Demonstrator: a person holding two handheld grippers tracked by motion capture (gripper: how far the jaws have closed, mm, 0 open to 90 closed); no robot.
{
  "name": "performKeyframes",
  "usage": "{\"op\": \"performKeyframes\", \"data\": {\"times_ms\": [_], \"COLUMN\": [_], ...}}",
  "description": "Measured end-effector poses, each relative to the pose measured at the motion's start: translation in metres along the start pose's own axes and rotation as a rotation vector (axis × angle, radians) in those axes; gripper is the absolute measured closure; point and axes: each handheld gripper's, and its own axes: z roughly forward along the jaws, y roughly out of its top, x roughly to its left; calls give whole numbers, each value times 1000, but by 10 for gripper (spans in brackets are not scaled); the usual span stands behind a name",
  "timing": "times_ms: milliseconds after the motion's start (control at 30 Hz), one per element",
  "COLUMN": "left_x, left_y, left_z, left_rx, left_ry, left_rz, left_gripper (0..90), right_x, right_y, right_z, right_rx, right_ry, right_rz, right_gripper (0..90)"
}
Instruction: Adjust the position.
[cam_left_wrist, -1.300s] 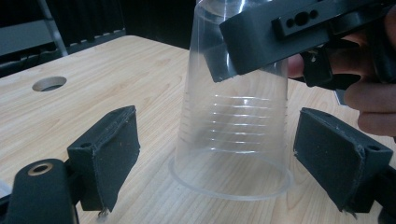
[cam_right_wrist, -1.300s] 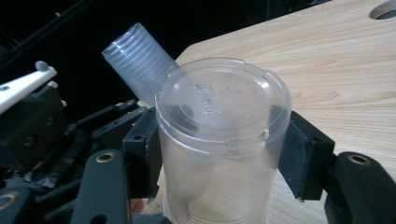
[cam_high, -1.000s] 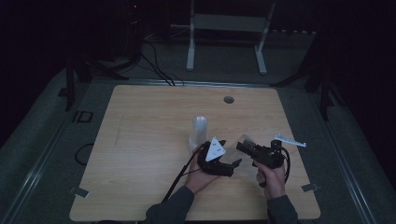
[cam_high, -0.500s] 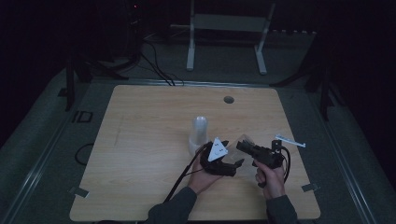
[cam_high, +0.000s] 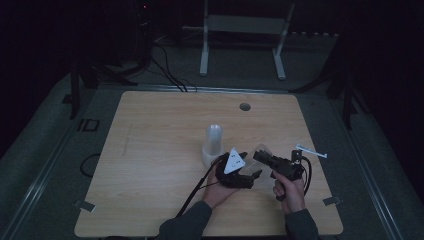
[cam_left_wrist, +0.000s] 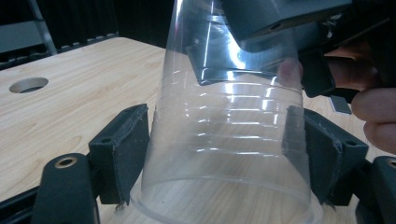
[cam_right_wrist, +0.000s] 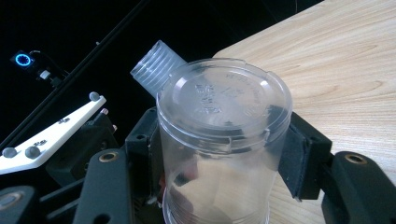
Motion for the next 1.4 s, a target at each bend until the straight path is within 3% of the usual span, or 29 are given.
{"op": "performKeyframes", "data": {"times_ms": [367, 700, 1400], "left_x": [-2, -1, 8], "left_y": [0, 1, 3], "left_z": [0, -2, -10], "left_rx": [7, 0, -4], "left_ry": [-8, -8, 15], "left_rz": [15, 17, 13], "left_gripper": [287, 297, 298], "right_x": [-1, 2, 7], "right_y": [0, 1, 5], "right_z": [0, -2, -17], "right_rx": [5, 19, 69], "right_ry": [-5, -20, -52], "right_rz": [2, -40, -130], "right_gripper": [377, 315, 327]}}
